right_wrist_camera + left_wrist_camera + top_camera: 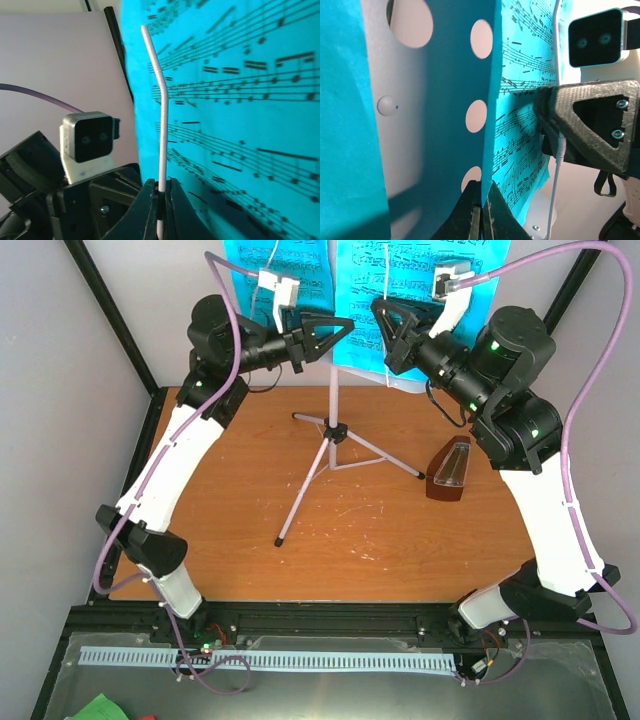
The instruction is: Pack up the instrument practice props
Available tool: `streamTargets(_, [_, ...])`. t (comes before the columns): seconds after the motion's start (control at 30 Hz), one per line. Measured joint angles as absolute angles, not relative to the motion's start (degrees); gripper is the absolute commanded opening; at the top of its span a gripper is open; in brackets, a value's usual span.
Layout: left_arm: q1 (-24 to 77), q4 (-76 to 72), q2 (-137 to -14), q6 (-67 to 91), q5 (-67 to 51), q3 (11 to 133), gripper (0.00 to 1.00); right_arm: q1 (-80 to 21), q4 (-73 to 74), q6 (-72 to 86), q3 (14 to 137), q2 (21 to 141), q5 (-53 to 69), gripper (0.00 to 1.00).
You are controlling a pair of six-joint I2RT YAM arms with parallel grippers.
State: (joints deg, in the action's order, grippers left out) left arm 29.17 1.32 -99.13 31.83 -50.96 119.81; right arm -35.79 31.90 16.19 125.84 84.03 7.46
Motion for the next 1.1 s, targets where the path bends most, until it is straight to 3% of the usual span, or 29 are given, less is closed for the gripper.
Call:
streamTargets(0.37, [27.0, 3.8, -83.3, 25.3, -43.0, 109.2, 0.00, -36.1, 31.7, 15.6, 125.8, 84.0, 6.4, 0.03])
streamTargets(0.77, [10.2, 5.1, -69.0, 25.9, -37.5, 88.4, 0.00, -36.1, 29.7, 15.6, 124.0, 83.6, 5.1, 0.03])
streamTargets(1.1, [-3.4, 1.0, -58.8, 36.2, -40.5, 62.9, 0.00, -36.1, 29.6, 15.4, 123.1, 83.4, 5.0, 0.28])
